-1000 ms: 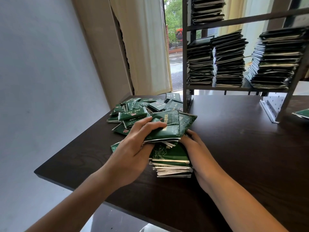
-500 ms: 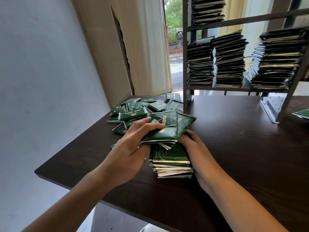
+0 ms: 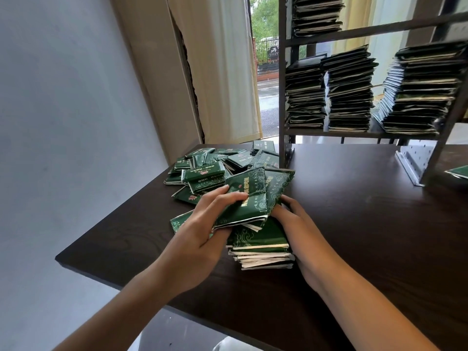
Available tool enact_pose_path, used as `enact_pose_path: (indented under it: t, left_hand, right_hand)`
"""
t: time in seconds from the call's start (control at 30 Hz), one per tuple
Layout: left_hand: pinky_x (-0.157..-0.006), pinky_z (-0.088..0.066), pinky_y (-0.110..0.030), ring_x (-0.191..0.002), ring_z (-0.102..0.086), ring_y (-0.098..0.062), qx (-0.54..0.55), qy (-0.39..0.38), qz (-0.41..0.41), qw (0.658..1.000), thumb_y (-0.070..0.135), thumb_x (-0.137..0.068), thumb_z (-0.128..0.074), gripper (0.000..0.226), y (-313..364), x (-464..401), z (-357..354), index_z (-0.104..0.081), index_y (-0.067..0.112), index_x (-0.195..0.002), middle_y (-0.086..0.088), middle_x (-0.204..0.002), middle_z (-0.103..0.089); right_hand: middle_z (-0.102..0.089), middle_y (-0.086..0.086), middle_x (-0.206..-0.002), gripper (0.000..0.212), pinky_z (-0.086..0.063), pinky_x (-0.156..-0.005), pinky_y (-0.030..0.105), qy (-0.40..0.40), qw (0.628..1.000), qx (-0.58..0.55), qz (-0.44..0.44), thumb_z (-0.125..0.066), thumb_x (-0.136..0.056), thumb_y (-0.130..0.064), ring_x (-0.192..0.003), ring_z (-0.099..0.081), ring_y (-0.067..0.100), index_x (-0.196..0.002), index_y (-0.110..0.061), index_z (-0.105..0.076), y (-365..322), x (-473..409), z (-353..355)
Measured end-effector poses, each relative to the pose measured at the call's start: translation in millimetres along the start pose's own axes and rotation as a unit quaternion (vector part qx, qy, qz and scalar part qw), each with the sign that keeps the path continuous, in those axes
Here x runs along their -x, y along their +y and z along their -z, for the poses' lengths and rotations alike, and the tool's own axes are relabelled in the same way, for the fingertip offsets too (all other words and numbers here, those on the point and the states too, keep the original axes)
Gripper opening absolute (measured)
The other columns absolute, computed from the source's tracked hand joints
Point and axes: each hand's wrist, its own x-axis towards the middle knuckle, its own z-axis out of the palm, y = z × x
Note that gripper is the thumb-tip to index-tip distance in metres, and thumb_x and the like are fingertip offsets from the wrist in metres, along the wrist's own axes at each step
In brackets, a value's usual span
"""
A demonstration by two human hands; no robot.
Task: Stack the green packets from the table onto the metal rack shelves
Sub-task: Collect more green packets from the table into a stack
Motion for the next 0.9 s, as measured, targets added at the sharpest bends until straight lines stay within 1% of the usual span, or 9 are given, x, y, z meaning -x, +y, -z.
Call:
enact_pose_path:
  t: [0.1, 0.2, 0.33, 0.43, 0.57, 0.67, 0.73, 0.8, 0.9]
  left_hand:
    - [-0.115, -0.025, -0.02, -0.148, -0.024, 0.001, -0.002, 0.013, 0.007, 1.0, 0.011, -0.085, -0.047, 0.069, -2.5, 4.8, -5.1, -0.043, 0.061, -0.133, 0.016, -0.155, -0.036]
    - [-0.117, -0.025, -0.026, -0.149, -0.023, 0.0, 0.009, 0.02, 0.012, 1.0, 0.009, -0.085, -0.047, 0.069, -4.2, 7.1, -8.1, -0.044, 0.058, -0.134, 0.014, -0.156, -0.036]
    - [-0.115, -0.025, -0.021, -0.149, -0.023, -0.001, 0.012, 0.023, 0.012, 1.0, 0.011, -0.088, -0.048, 0.068, -4.2, 9.6, -11.2, -0.041, 0.058, -0.136, 0.014, -0.156, -0.036]
    - [-0.117, -0.024, -0.023, -0.15, -0.022, -0.002, 0.016, 0.029, 0.012, 0.999, 0.01, -0.088, -0.049, 0.069, -5.3, 11.7, -13.8, -0.04, 0.058, -0.136, 0.013, -0.157, -0.036]
    - [-0.114, -0.025, -0.016, -0.149, -0.023, -0.001, 0.015, 0.028, 0.014, 0.999, 0.012, -0.089, -0.05, 0.067, -5.3, 11.5, -11.5, -0.041, 0.06, -0.136, 0.016, -0.156, -0.038]
    - [-0.117, -0.027, -0.028, -0.148, -0.025, 0.0, 0.002, 0.027, 0.012, 1.0, 0.013, -0.09, -0.051, 0.066, -6.1, 9.5, -8.5, -0.042, 0.058, -0.137, 0.016, -0.155, -0.038]
    - [-0.118, -0.029, -0.031, -0.148, -0.024, 0.001, 0.007, 0.023, 0.019, 1.0, 0.014, -0.089, -0.05, 0.065, -2.1, 7.9, -7.7, -0.043, 0.06, -0.135, 0.019, -0.156, -0.036]
    - [-0.116, -0.032, -0.035, -0.147, -0.024, 0.003, 0.043, 0.004, 0.035, 0.998, 0.018, -0.086, -0.05, 0.063, 4.2, 7.3, -5.6, -0.047, 0.061, -0.132, 0.023, -0.156, -0.033]
    - [-0.109, -0.031, -0.029, -0.143, -0.029, 0.008, 0.153, -0.027, 0.077, 0.985, 0.041, -0.081, -0.05, 0.05, 14.3, 4.0, 1.5, -0.057, 0.056, -0.128, 0.033, -0.153, -0.034]
  right_hand:
    - [-0.078, -0.005, -0.097, 0.034, -0.057, -0.083, 0.039, 0.001, 1.0, 0.006, 0.001, -0.074, -0.084, -0.036, -0.087, -0.076, 0.017, -0.115, -0.037, -0.06, 1.3, -1.2, -0.1]
    - [-0.078, -0.002, -0.099, 0.035, -0.056, -0.081, 0.038, 0.001, 1.0, 0.012, -0.001, -0.074, -0.083, -0.038, -0.087, -0.076, 0.018, -0.116, -0.038, -0.059, 1.4, -1.7, -0.3]
    - [-0.078, -0.002, -0.099, 0.031, -0.056, -0.077, 0.035, 0.001, 1.0, 0.016, 0.0, -0.074, -0.084, -0.037, -0.085, -0.077, 0.017, -0.111, -0.039, -0.059, 0.4, -1.6, -0.2]
    - [-0.078, -0.004, -0.096, 0.033, -0.055, -0.077, 0.034, -0.002, 1.0, 0.016, 0.005, -0.074, -0.083, -0.038, -0.084, -0.077, 0.016, -0.112, -0.039, -0.059, 0.2, -0.9, -0.1]
    - [-0.078, -0.001, -0.097, 0.032, -0.057, -0.079, 0.037, -0.003, 1.0, 0.012, 0.004, -0.074, -0.083, -0.036, -0.085, -0.077, 0.019, -0.112, -0.038, -0.059, 1.8, -2.3, -0.2]
    - [-0.078, 0.001, -0.099, 0.033, -0.056, -0.079, 0.037, -0.002, 1.0, 0.008, 0.005, -0.073, -0.085, -0.036, -0.085, -0.077, 0.02, -0.115, -0.038, -0.059, 2.6, -3.8, 0.7]
    - [-0.078, 0.001, -0.1, 0.035, -0.057, -0.081, 0.037, -0.007, 1.0, 0.006, 0.005, -0.073, -0.086, -0.036, -0.086, -0.077, 0.02, -0.118, -0.037, -0.059, 2.4, -3.2, 0.7]
    - [-0.078, 0.0, -0.1, 0.038, -0.057, -0.081, 0.038, -0.009, 1.0, 0.005, 0.004, -0.073, -0.086, -0.037, -0.087, -0.077, 0.02, -0.121, -0.036, -0.059, 2.9, -3.2, 2.0]
    - [-0.078, 0.001, -0.098, 0.036, -0.056, -0.076, 0.036, -0.014, 1.0, -0.003, 0.004, -0.072, -0.087, -0.036, -0.086, -0.077, 0.021, -0.121, -0.034, -0.059, 3.0, -3.4, 3.1]
